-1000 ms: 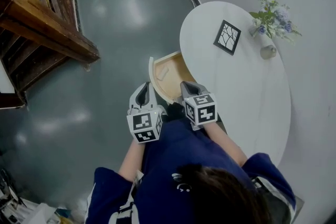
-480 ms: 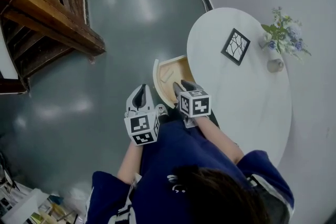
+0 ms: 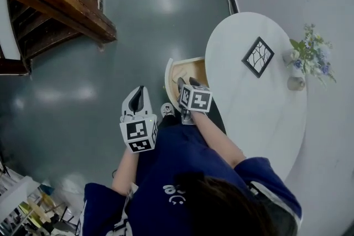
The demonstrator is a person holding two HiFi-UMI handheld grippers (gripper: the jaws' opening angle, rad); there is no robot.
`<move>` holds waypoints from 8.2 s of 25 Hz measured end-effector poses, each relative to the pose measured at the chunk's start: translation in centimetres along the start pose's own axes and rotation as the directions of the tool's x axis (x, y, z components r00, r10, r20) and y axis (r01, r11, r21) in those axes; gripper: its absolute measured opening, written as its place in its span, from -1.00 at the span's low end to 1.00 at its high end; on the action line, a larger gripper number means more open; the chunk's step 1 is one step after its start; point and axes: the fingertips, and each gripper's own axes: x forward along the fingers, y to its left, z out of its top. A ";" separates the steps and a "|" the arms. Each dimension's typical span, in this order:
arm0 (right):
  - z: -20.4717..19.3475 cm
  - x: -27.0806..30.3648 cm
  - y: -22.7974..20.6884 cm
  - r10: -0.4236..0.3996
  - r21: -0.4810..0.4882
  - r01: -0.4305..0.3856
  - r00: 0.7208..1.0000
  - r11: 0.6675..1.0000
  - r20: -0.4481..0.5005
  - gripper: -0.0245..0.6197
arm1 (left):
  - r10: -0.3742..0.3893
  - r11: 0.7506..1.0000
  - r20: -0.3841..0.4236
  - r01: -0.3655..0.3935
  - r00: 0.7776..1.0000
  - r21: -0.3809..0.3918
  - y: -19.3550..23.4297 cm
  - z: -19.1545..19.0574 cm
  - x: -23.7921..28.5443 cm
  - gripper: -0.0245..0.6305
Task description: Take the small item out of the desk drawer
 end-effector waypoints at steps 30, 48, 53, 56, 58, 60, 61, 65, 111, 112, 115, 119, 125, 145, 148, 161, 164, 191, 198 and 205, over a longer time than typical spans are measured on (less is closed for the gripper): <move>-4.3 13.1 -5.8 -0.127 0.104 0.161 0.953 0.981 -0.275 -0.33 | 0.228 0.972 -0.190 -0.234 0.955 -0.008 3.3 -4.9 -4.1 -0.92; -6.9 16.2 -6.6 -0.110 0.117 0.165 0.920 0.979 -0.377 -0.31 | 0.240 0.971 -0.237 -0.238 0.942 0.034 2.4 -6.1 -4.0 -0.92; -7.5 16.8 -6.9 -0.097 0.113 0.156 0.909 0.981 -0.405 -0.31 | 0.245 0.969 -0.227 -0.244 0.943 0.032 2.6 -6.1 -4.0 -0.92; -7.9 17.0 -6.6 -0.088 0.112 0.148 0.901 0.983 -0.425 -0.46 | 0.234 0.971 -0.215 -0.240 0.948 -0.004 2.8 -5.6 -4.0 -0.92; -8.0 16.9 -6.5 -0.089 0.103 0.146 0.899 0.984 -0.428 -0.48 | 0.226 0.972 -0.204 -0.235 0.953 -0.021 2.6 -5.2 -4.0 -0.92; -8.2 16.6 -6.5 -0.098 0.096 0.153 0.897 0.984 -0.431 -0.49 | 0.221 0.973 -0.197 -0.229 0.955 -0.019 2.5 -5.1 -4.0 -0.92; -8.2 16.5 -6.5 -0.100 0.093 0.155 0.897 0.984 -0.430 -0.49 | 0.219 0.974 -0.195 -0.227 0.956 -0.018 2.5 -5.1 -4.0 -0.92; -8.0 16.0 -6.3 -0.088 0.081 0.133 0.904 0.988 -0.419 -0.50 | 0.209 0.973 -0.195 -0.223 0.958 -0.053 2.5 -5.2 -4.2 -0.92; -2.6 2.6 0.4 -0.011 -0.436 -0.042 0.993 0.899 -0.117 -0.50 | 0.061 0.992 -0.027 -0.063 0.998 -0.107 -0.2 -2.9 -2.8 -0.92; -2.7 2.3 0.5 -0.005 -0.439 -0.047 0.993 0.897 -0.117 -0.50 | 0.052 0.993 -0.022 -0.054 0.998 -0.107 -0.4 -2.7 -2.7 -0.92; -2.6 1.0 1.0 -0.003 -0.454 -0.049 0.994 0.890 -0.113 -0.50 | 0.039 0.992 -0.009 -0.040 0.999 -0.117 -0.5 -2.4 -2.5 -0.92; -2.1 -0.5 1.2 0.007 -0.422 -0.044 0.996 0.906 -0.089 -0.50 | 0.095 0.994 0.014 -0.094 0.995 -0.063 0.1 -1.6 -2.8 -0.92; -1.0 -2.3 1.1 0.022 -0.408 -0.040 0.999 0.912 -0.049 -0.50 | 0.048 0.998 0.060 -0.045 0.997 -0.054 -0.4 -0.3 -2.8 -0.92; 2.4 -8.8 1.7 0.054 -0.345 -0.019 0.994 0.939 0.095 -0.50 | -0.099 0.993 0.135 0.106 0.986 -0.043 -3.6 3.1 -0.7 -0.92; 3.2 -10.2 2.4 0.063 -0.358 -0.011 0.989 0.934 0.134 -0.50 | -0.110 0.993 0.149 0.117 0.983 -0.034 -3.8 3.6 -0.8 -0.92; 8.5 -16.4 6.1 0.146 -0.408 0.017 0.920 0.913 0.364 -0.50 | -0.086 0.996 0.291 0.091 0.953 -0.006 -2.5 8.5 -3.1 -0.92; 9.7 -18.0 6.6 0.161 -0.417 0.034 0.892 0.908 0.423 -0.50 | -0.094 0.995 0.333 0.093 0.938 0.019 -2.8 9.9 -3.9 -0.92; 15.9 -27.1 7.8 0.224 -0.406 0.126 0.668 0.905 0.709 -0.51 | -0.147 0.988 0.451 0.110 0.880 0.107 -5.9 15.6 -7.1 -0.92; 15.5 -27.0 7.5 0.235 -0.439 0.141 0.681 0.887 0.694 -0.51 | -0.139 0.990 0.456 0.106 0.879 0.097 -6.2 15.6 -7.1 -0.92; 15.5 -26.8 7.4 0.277 -0.490 0.152 0.667 0.858 0.692 -0.51 | -0.138 0.990 0.454 0.105 0.880 0.099 -7.0 15.4 -6.9 -0.92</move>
